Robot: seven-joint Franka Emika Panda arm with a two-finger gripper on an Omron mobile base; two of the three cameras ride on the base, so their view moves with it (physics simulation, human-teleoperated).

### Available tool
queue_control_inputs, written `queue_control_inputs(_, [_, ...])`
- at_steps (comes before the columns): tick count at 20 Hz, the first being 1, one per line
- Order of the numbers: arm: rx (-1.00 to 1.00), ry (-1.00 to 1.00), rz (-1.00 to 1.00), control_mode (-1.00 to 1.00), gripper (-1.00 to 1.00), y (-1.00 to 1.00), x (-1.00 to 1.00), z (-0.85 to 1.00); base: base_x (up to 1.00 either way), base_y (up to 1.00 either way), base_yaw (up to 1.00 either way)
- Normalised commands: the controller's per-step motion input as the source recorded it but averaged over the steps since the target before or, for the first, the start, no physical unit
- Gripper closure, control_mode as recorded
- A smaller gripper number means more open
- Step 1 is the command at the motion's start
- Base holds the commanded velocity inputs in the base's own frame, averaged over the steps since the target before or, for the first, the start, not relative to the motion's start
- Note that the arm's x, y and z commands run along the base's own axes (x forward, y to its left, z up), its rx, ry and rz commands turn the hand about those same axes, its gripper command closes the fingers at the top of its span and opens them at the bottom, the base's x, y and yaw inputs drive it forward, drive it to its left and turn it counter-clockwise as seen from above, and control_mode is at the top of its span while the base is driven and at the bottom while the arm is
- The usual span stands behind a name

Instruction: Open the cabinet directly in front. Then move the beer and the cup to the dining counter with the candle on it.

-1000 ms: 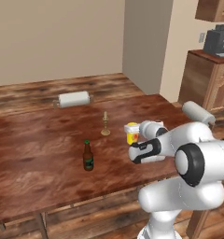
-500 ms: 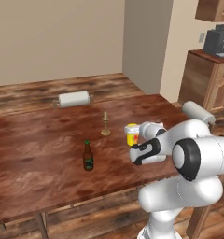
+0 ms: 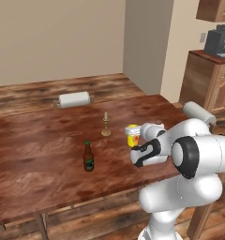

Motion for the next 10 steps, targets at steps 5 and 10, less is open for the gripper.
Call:
queue_control_inputs(5, [0.00, 0.00, 0.00, -1.00, 1.00, 0.00, 0.01, -0.02, 0.00, 0.00, 0.00])
queue_control_inputs(10, [0.00, -0.03, 0.00, -1.00, 1.00, 0.00, 0.03, -0.23, 0.00, 0.00, 0.00])
